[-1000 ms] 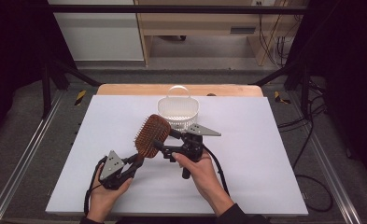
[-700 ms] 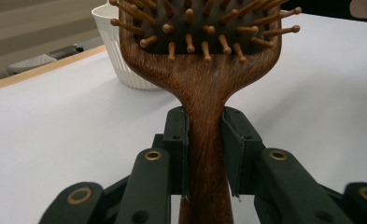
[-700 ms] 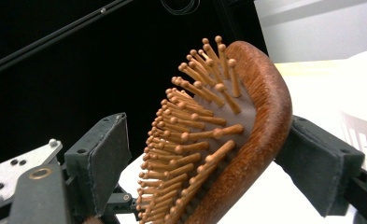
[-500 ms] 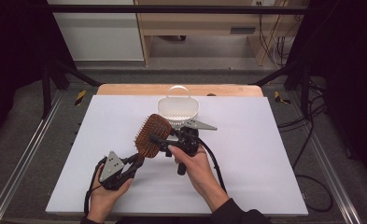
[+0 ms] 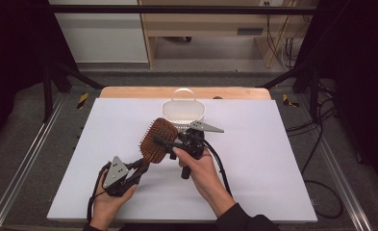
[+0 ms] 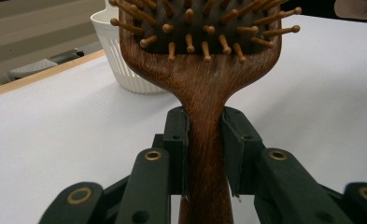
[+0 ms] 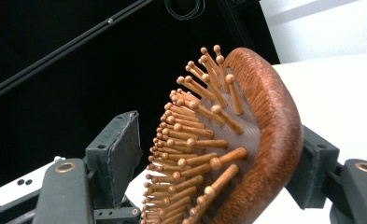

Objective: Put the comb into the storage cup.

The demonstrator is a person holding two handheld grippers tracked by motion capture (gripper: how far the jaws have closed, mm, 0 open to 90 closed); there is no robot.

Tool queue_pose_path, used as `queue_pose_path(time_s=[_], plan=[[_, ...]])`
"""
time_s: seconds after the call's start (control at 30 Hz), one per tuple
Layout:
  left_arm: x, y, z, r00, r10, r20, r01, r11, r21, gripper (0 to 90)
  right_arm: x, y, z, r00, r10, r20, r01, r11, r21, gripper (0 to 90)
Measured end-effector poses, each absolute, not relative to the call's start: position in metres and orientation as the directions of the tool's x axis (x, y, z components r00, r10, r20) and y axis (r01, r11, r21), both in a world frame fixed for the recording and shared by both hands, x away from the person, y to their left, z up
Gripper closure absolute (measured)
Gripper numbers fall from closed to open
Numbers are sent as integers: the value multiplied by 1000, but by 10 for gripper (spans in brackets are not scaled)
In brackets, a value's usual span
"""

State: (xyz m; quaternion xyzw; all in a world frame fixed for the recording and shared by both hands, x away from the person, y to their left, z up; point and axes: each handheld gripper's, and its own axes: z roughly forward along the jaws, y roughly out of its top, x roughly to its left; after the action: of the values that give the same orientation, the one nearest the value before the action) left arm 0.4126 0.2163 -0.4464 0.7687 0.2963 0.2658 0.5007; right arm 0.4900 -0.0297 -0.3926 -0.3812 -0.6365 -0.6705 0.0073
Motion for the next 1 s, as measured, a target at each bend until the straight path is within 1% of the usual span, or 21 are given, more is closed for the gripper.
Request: queue_pose_path(time_s=[0.17, 0.5, 0.63, 0.87, 1.0], plan=[[412, 216, -446, 683, 722, 111, 187, -320, 929, 723, 490, -29, -392, -711, 469, 524, 499, -190, 846, 319], [413, 219, -447, 685, 723, 96, 190, -304, 934, 723, 492, -28, -391, -709, 457, 537, 504, -204, 839, 381], [413, 219, -447, 685, 723, 90, 193, -298, 935, 724, 490, -28, -390, -716, 466, 519, 490, -193, 850, 407], [414, 220, -448, 679, 729, 87, 196, -295, 935, 725, 489, -26, -389, -718, 462, 520, 487, -199, 850, 448], [415, 221, -449, 679, 730, 76, 203, -287, 936, 725, 488, -24, -386, -735, 468, 490, 467, -174, 867, 469]])
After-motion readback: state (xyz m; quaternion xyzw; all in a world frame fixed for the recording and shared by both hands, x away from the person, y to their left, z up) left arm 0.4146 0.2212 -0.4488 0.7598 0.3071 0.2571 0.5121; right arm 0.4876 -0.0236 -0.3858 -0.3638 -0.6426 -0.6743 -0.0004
